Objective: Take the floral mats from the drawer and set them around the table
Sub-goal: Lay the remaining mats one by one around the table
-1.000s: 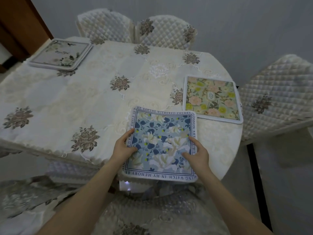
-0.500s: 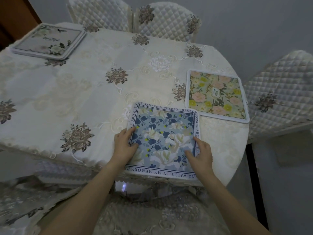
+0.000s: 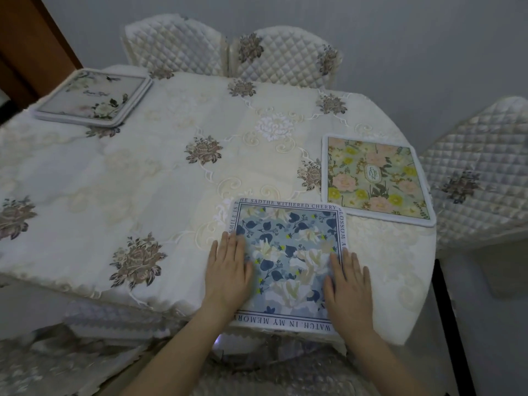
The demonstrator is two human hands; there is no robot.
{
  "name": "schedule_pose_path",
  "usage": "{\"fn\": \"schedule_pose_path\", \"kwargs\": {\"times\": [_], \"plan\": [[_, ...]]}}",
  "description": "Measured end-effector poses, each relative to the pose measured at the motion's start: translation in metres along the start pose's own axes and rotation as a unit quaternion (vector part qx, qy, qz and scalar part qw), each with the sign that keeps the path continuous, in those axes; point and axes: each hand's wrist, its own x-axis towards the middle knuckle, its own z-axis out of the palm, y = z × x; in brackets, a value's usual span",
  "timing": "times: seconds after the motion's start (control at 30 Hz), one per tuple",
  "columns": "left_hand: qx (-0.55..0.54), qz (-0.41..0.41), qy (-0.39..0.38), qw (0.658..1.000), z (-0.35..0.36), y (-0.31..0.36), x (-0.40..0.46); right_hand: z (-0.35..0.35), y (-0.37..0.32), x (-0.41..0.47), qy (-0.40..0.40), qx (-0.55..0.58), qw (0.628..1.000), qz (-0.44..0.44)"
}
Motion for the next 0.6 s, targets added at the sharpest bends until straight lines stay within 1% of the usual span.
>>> {"fn": "schedule_pose_path", "kwargs": {"times": [0.17, 0.27, 0.3, 0.47, 0.6], "plan": [[-0.034, 0.093, -0.003, 0.995, -0.001, 0.032, 0.065, 0.000, -0.061, 0.068, -0.001, 0.104, 0.992, -0.069], [-0.009, 0.144, -0.037, 0.989, 0.013, 0.044, 0.096, 0.012, -0.088, 0.104, -0.013, 0.192, 0.979, -0.059], [-0.005, 0.160, -0.045, 0.986, 0.020, 0.044, 0.101, 0.018, -0.090, 0.111, -0.018, 0.197, 0.979, -0.051], [-0.022, 0.178, -0.024, 0.983, 0.038, 0.035, 0.104, 0.034, -0.064, 0.119, -0.021, 0.049, 0.993, -0.107], [-0.029, 0.137, -0.017, 0.990, 0.034, 0.000, 0.106, 0.029, -0.039, 0.115, -0.030, 0.013, 0.994, -0.105]]}}
